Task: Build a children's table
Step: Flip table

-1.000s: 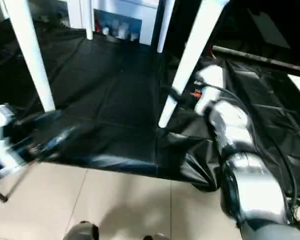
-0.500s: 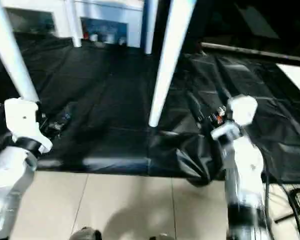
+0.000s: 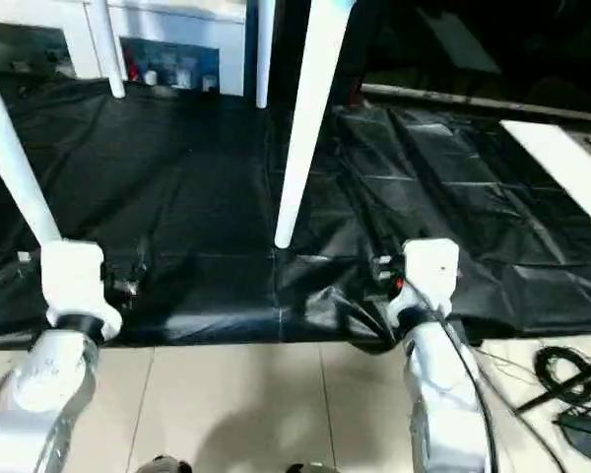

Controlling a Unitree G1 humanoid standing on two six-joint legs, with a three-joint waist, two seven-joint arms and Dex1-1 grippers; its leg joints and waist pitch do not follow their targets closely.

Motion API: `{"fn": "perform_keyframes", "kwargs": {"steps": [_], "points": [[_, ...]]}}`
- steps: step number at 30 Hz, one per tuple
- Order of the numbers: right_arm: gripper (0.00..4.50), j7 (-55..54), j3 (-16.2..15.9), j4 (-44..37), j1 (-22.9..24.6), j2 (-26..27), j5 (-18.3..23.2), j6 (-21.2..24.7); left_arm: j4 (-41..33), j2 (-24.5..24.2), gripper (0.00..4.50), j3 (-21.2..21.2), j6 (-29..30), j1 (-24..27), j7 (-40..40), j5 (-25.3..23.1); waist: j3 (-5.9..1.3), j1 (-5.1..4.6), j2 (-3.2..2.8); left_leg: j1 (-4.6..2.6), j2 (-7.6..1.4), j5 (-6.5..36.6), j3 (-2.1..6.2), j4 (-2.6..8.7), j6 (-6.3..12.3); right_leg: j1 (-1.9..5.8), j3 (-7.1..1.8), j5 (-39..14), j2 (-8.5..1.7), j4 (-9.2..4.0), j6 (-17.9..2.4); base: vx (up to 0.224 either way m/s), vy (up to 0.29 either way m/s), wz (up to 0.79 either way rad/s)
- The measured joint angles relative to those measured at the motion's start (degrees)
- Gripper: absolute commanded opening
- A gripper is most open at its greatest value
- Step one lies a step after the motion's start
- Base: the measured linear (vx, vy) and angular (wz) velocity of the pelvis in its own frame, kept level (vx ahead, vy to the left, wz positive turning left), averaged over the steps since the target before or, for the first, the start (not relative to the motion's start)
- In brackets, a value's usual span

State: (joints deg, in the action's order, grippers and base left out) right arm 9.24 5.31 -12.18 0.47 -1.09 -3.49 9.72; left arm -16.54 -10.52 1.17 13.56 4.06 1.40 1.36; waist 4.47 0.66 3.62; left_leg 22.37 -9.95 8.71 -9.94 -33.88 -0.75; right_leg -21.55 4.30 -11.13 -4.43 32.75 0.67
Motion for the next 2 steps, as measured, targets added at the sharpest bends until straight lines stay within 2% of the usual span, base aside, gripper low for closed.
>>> {"fn": "perform_keyframes", "kwargs": {"steps": [1, 2], "points": [[4.5, 0.0, -0.1, -0.2, 0.5, 0.3, -0.1, -0.1, 0.3, -0.2, 3.4, 0.3, -0.4, -0.4, 0.0, -0.1, 0.17, 0.62, -0.09, -0.08, 0.03, 0.0, -0.78, 0.53, -0.01, -0.46, -0.03, -2.1, 0.01, 2.59, -0.6, -0.101, -0.011, 0.06], [4.5, -0.2, 0.1, -0.6, 1.4, 0.3, -0.1, -0.2, 0.6, -0.3, 3.4, 1.1, -1.0, -1.2, -0.2, -0.3, -0.02, 2.02, 0.83, -0.28, -0.02, 0.0, -2.23, 0.72, -0.01, -0.53, -0.56, -4.6, -0.29, 6.86, -1.3, -0.062, -0.013, 0.07]]}}
